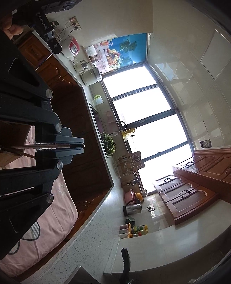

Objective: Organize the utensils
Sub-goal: 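Lift both chopsticks and lower them into the wooden utensil holder, then open both tools to release the chopsticks inside the holder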

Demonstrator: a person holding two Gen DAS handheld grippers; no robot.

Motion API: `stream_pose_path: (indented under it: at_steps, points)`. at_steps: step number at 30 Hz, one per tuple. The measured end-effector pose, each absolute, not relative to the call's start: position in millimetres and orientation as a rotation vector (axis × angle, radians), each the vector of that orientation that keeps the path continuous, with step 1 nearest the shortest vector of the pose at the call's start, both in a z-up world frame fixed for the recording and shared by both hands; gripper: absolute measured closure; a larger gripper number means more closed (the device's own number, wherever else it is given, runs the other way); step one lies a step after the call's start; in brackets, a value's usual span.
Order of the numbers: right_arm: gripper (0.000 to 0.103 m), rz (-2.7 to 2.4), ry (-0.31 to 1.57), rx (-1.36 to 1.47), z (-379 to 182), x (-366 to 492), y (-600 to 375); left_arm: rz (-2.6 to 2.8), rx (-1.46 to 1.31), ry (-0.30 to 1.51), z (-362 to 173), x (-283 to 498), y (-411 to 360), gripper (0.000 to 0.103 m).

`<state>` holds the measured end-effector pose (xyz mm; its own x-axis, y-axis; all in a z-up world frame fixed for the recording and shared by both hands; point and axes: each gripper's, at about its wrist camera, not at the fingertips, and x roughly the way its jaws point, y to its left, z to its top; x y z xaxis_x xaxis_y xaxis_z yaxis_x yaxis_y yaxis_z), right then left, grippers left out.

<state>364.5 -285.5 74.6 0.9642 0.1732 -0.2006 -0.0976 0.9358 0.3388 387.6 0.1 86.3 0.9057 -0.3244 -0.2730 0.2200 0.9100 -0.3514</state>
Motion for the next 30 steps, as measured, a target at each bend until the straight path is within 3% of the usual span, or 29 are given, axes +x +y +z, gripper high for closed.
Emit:
stream_pose_path:
  at_steps: [14, 27, 30]
  points:
    - [0.099, 0.146, 0.356, 0.378, 14, 393, -286, -0.255, -0.346, 0.445, 24, 422, -11, 0.099]
    - [0.098, 0.159, 0.422, 0.400, 4, 400, -287, -0.265, -0.358, 0.487, 19, 426, -11, 0.099]
    - [0.094, 0.155, 0.427, 0.404, 4, 401, -287, -0.271, -0.356, 0.498, 19, 427, -10, 0.095]
